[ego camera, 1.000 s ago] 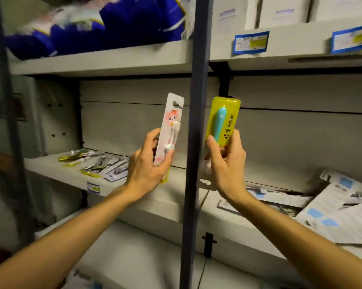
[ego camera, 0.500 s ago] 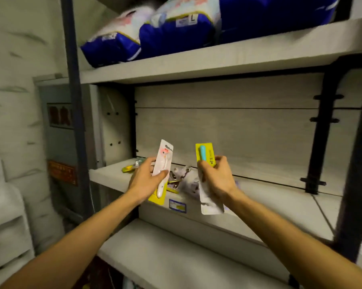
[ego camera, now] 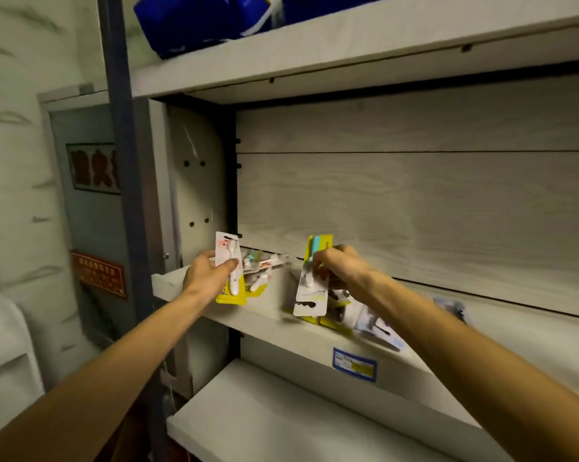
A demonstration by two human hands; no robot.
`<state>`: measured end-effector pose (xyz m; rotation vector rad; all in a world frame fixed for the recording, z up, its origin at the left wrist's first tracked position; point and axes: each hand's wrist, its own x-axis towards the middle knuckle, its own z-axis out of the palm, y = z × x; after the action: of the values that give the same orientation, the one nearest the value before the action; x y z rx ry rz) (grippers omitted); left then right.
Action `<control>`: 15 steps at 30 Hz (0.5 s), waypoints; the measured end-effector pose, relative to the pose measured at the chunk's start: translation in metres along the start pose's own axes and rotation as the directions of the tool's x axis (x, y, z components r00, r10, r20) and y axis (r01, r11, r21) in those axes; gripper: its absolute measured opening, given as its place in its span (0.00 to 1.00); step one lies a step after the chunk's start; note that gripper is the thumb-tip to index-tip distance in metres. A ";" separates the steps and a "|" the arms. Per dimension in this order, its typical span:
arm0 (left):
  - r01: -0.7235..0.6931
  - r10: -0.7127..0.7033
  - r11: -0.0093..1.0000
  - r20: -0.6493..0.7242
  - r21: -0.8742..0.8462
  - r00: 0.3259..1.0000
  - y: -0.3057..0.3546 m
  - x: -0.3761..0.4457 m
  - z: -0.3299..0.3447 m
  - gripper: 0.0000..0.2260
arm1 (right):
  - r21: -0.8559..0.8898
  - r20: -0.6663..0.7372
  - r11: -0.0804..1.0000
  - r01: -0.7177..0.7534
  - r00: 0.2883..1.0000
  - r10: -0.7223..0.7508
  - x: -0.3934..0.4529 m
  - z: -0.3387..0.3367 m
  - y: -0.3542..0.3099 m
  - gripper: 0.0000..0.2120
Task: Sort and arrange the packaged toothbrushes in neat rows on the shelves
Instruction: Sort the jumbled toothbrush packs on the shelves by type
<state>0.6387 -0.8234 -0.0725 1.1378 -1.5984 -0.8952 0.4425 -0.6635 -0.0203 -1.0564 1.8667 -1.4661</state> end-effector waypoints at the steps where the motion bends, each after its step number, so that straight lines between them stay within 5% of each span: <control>1: -0.002 0.002 1.000 0.013 0.009 1.000 -0.004 0.013 0.000 0.18 | -0.027 0.005 1.000 0.004 1.000 -0.004 0.014 0.008 0.000 0.05; 8: -0.102 0.093 0.988 0.080 0.114 0.992 -0.020 0.103 0.008 0.09 | -0.060 0.076 0.998 0.022 0.997 -0.017 0.107 0.057 -0.007 0.03; 15: -0.040 -0.063 0.933 0.271 0.358 0.960 -0.058 0.158 0.028 0.13 | -0.308 0.143 0.951 0.024 0.989 0.021 0.160 0.102 0.021 0.06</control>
<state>0.6085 -0.9903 -0.0902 1.3174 -2.0530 -0.8160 0.4304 -0.8497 -0.0589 -1.2719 2.0310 -1.0843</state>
